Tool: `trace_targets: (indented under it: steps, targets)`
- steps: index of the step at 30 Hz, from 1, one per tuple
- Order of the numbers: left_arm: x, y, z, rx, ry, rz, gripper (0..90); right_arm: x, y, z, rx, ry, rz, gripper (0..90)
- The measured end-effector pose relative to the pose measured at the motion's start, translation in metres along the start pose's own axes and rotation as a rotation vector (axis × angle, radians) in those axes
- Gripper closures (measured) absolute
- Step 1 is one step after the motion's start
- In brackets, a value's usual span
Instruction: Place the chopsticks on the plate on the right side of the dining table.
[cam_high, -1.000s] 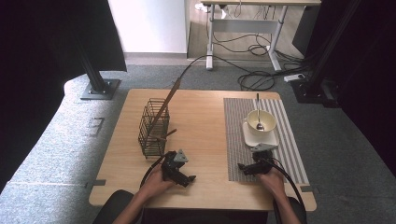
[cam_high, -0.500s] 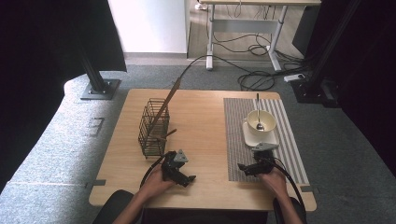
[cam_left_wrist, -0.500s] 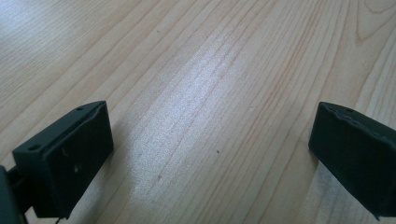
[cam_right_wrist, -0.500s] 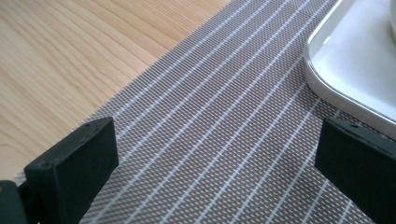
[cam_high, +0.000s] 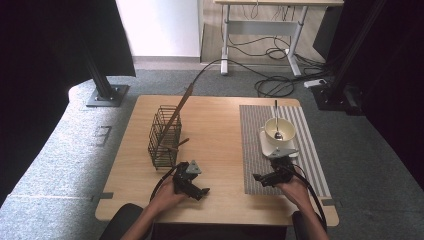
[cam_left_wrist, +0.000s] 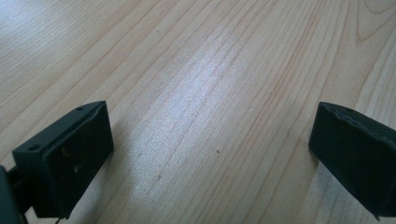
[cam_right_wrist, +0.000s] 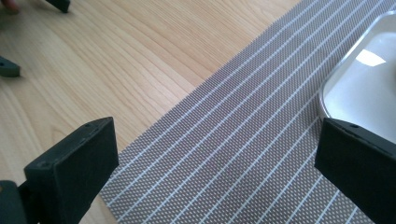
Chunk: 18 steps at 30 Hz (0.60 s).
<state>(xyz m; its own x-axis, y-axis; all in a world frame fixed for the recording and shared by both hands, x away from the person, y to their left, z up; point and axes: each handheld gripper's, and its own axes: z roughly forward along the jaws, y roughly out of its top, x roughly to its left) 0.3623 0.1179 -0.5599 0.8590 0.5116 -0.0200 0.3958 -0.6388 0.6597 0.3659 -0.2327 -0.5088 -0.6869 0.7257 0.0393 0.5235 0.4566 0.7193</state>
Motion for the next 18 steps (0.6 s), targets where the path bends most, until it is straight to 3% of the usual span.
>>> trace_targets:
  steps: [14,18]
  targets:
    - [0.0,0.0,0.0,0.001,-0.001,0.0,0.0,0.01,0.032,-0.009,-0.001,0.04,-0.05,0.0]
    - [0.0,0.0,0.0,0.0,0.0,-0.001,0.0,0.016,0.046,-0.01,-0.013,0.076,-0.067,0.0]
